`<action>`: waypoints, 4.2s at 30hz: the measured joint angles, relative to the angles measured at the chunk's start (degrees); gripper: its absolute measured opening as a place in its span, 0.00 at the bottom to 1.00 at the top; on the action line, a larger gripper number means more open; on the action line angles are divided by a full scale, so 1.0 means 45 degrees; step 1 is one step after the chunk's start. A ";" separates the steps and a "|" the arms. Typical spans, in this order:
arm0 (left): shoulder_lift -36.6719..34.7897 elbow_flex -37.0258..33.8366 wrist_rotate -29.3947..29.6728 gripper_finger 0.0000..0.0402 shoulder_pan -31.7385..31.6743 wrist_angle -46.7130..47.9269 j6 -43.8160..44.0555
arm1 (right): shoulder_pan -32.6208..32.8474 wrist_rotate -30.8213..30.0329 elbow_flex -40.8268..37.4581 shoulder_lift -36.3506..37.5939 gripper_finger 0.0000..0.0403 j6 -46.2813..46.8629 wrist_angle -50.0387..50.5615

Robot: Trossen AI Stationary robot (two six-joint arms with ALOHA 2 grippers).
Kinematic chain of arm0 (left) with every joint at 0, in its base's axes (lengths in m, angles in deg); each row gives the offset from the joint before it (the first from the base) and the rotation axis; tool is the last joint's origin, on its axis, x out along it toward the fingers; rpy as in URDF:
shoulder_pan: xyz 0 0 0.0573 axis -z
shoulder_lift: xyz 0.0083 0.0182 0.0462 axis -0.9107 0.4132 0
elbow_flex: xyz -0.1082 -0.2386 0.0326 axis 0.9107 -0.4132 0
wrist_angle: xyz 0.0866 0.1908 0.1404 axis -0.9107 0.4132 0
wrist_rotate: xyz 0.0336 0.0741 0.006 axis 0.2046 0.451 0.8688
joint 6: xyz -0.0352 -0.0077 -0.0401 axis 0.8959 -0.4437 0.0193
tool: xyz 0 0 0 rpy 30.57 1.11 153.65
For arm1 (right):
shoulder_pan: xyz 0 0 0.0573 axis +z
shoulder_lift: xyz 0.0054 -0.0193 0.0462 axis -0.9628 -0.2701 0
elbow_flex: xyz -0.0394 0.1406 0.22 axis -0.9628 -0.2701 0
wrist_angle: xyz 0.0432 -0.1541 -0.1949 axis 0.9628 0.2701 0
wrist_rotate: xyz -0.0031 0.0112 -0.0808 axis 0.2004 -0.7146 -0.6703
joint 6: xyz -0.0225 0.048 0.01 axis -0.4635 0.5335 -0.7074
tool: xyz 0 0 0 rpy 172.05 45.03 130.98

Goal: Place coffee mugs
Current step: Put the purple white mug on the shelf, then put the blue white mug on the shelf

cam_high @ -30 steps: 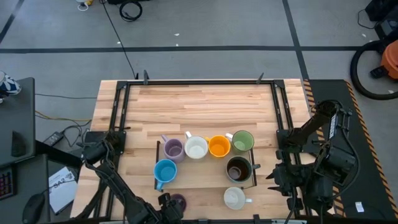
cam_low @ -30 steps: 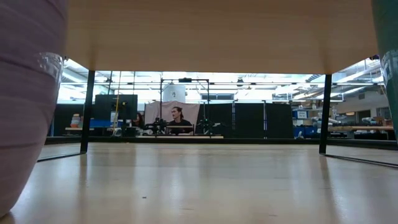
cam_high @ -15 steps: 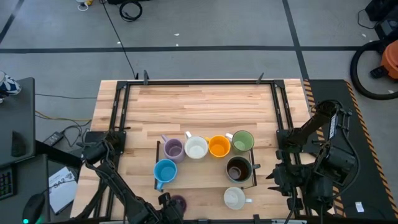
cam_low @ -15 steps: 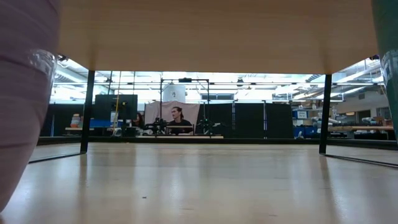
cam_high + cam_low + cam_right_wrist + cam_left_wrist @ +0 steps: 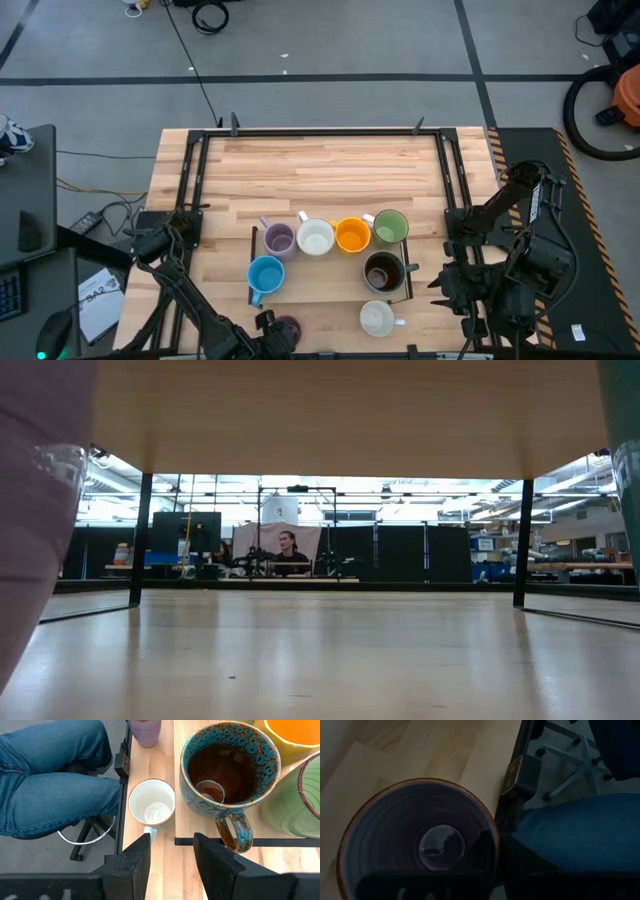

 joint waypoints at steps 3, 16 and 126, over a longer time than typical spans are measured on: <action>0.0000 0.0003 -0.0008 0.06 0.0000 -0.0275 0.0011 | 0.0000 0.0000 0.0000 0.0000 0.39 -0.0002 0.0000; -0.0349 -0.0027 -0.0432 0.06 0.0000 -0.1324 -0.0335 | 0.0000 0.0000 0.0000 0.0000 0.39 -0.0002 -0.0116; -0.0355 0.7359 -0.1619 0.26 -0.3866 0.8437 -0.5751 | -0.0004 -0.0005 0.0005 0.0000 0.39 -0.0007 -0.0185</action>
